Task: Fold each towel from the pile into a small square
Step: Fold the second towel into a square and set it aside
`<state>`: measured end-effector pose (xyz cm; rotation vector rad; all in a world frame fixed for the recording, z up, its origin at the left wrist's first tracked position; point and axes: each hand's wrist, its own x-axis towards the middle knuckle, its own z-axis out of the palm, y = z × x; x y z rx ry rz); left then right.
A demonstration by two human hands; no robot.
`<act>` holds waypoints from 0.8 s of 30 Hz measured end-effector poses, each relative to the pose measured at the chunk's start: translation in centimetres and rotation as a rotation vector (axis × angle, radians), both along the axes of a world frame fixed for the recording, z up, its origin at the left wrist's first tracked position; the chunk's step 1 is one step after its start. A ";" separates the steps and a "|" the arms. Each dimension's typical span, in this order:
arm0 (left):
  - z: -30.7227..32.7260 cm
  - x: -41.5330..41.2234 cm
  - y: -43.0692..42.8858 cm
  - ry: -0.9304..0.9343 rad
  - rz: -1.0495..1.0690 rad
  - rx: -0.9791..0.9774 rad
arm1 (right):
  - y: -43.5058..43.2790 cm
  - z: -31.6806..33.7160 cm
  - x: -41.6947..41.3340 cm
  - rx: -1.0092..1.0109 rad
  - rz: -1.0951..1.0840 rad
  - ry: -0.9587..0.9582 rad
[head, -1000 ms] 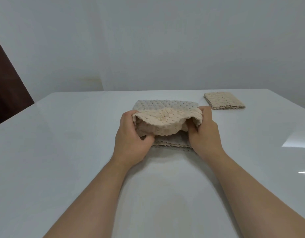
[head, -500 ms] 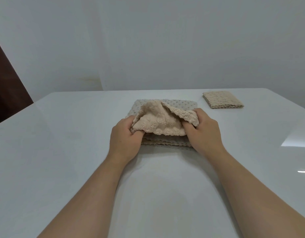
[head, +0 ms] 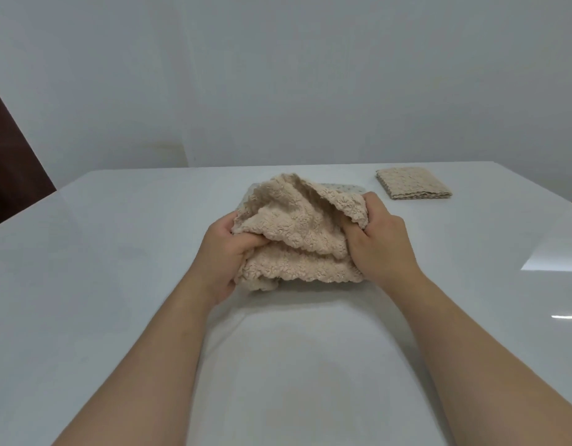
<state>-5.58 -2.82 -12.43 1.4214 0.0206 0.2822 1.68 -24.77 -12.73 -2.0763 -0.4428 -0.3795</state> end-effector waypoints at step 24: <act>0.8 -2.4 0.8 0.288 -0.188 0.711 | -3.5 0.8 0.1 -0.231 0.161 0.204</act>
